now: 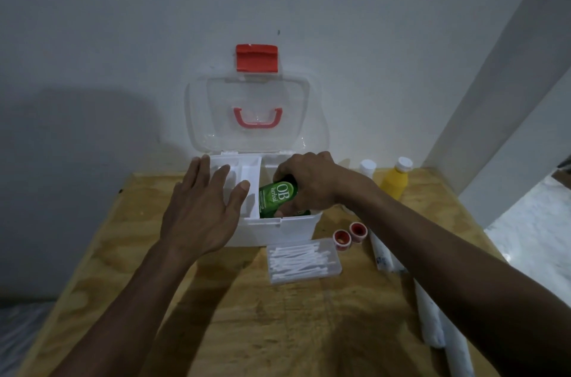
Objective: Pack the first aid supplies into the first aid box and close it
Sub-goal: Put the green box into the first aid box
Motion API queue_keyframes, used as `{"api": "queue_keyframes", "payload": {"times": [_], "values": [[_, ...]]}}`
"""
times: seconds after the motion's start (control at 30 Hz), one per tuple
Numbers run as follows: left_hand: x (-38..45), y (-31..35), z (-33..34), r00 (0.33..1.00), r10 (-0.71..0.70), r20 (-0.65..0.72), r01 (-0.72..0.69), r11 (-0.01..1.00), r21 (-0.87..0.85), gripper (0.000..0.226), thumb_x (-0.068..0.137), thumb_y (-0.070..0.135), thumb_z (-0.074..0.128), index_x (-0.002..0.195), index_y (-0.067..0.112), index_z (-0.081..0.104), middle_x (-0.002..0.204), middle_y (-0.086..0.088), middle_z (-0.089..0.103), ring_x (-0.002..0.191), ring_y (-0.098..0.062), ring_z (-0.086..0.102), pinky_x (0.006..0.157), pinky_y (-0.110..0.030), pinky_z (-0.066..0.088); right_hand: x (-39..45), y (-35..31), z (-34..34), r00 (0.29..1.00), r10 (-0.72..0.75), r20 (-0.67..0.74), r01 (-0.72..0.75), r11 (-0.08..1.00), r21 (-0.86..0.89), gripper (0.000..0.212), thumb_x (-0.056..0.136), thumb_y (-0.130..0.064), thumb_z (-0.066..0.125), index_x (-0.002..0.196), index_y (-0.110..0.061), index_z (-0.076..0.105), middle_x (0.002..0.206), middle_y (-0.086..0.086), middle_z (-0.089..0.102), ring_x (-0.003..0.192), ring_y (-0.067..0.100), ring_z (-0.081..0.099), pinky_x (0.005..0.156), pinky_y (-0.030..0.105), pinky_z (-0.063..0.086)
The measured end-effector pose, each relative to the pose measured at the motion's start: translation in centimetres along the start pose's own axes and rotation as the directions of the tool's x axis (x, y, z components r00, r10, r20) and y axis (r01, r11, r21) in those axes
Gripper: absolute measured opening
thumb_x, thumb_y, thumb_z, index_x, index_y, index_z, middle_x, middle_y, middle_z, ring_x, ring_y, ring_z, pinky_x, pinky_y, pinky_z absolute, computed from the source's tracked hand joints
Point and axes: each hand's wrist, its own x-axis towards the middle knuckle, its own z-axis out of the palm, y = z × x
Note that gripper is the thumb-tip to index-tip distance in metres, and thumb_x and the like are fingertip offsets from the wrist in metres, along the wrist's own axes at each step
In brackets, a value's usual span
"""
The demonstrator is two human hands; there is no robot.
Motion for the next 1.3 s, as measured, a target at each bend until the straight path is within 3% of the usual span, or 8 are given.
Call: {"api": "queue_keyframes", "payload": {"times": [0.1,0.33,0.43,0.67,0.83,1.0,1.13,1.3], "values": [[-0.1,0.1,-0.1,1.0,-0.003,-0.001,0.003,1.0,-0.007,0.08,0.088,0.071,0.009,0.151,0.026,0.029,0.164,-0.005,0.008,0.151,-0.02,-0.002,0.12,-0.05,0.017,0.3,-0.4,0.3,1.0,-0.004,-0.004,0.004,1.0,-0.029,0.057,0.073,-0.057,0.074,0.119,-0.026,0.061,0.113,-0.004,0.062,0.102,0.02,0.055,0.086,0.039,0.028],[-0.1,0.1,-0.1,1.0,-0.007,0.003,0.007,1.0,-0.012,0.074,0.091,0.069,0.012,0.151,0.028,0.028,0.164,-0.002,0.006,0.151,-0.018,-0.003,0.12,-0.05,0.017,1.5,-0.3,1.8,1.0,0.005,-0.025,-0.007,0.997,-0.082,0.061,0.068,-0.055,0.079,0.114,-0.021,0.059,0.109,0.002,0.064,0.083,0.018,0.051,0.076,0.034,0.043],[-0.2,0.2,-0.1,1.0,-0.011,0.001,0.011,1.0,-0.022,0.078,0.089,0.072,0.009,0.151,0.029,0.028,0.164,-0.001,0.006,0.151,-0.016,-0.005,0.12,-0.05,0.017,1.8,-0.3,2.2,0.999,0.005,-0.032,-0.009,0.99,-0.14,0.063,0.068,-0.055,0.078,0.116,-0.02,0.057,0.109,0.001,0.064,0.081,0.016,0.049,0.074,0.033,0.041],[-0.2,0.4,-0.2,1.0,-0.031,0.004,0.031,0.999,0.008,0.083,0.082,0.073,0.003,0.151,0.033,0.026,0.164,0.004,0.004,0.151,-0.015,-0.004,0.12,-0.049,0.018,2.3,-0.2,2.4,1.0,-0.006,-0.012,0.004,0.991,-0.136,0.064,0.068,-0.051,0.081,0.119,-0.02,0.056,0.109,0.0,0.064,0.089,0.016,0.058,0.079,0.033,0.046],[-0.1,0.4,-0.2,1.0,-0.025,0.006,0.025,0.999,0.026,0.083,0.082,0.073,0.002,0.15,0.034,0.026,0.164,0.003,0.004,0.151,-0.016,-0.004,0.119,-0.048,0.017,2.9,0.2,1.3,0.996,-0.001,0.094,-0.004,0.998,0.06,0.051,0.075,-0.045,0.078,0.114,-0.016,0.063,0.107,0.001,0.066,0.087,0.019,0.06,0.082,0.037,0.053],[0.1,0.3,-0.1,0.999,-0.03,0.018,0.029,0.999,0.025,0.082,0.083,0.073,0.002,0.152,0.033,0.025,0.164,0.003,0.002,0.151,-0.014,-0.007,0.119,-0.048,0.015,3.3,0.3,0.3,0.997,0.003,0.075,-0.014,0.99,0.142,0.02,0.092,-0.016,0.058,0.105,-0.004,0.069,0.105,0.008,0.069,0.086,0.021,0.064,0.079,0.037,0.055],[0.1,0.1,0.0,1.0,-0.026,0.011,0.026,1.0,0.015,0.079,0.085,0.072,0.004,0.151,0.034,0.026,0.165,0.002,0.003,0.15,-0.013,-0.007,0.119,-0.047,0.016,3.7,0.2,0.1,0.987,0.057,0.151,-0.109,0.928,0.358,0.028,0.093,-0.006,0.05,0.11,-0.004,0.072,0.108,0.011,0.071,0.094,0.026,0.067,0.085,0.044,0.058],[0.0,0.4,-0.1,0.999,-0.038,0.006,0.038,0.999,0.009,0.078,0.085,0.071,0.005,0.15,0.034,0.027,0.164,0.002,0.005,0.15,-0.012,-0.006,0.12,-0.048,0.019,3.7,-0.4,0.5,0.953,0.151,0.263,-0.287,0.725,0.626,0.039,0.092,-0.005,0.05,0.129,-0.014,0.059,0.117,0.007,0.063,0.099,0.026,0.065,0.082,0.045,0.06]]}}
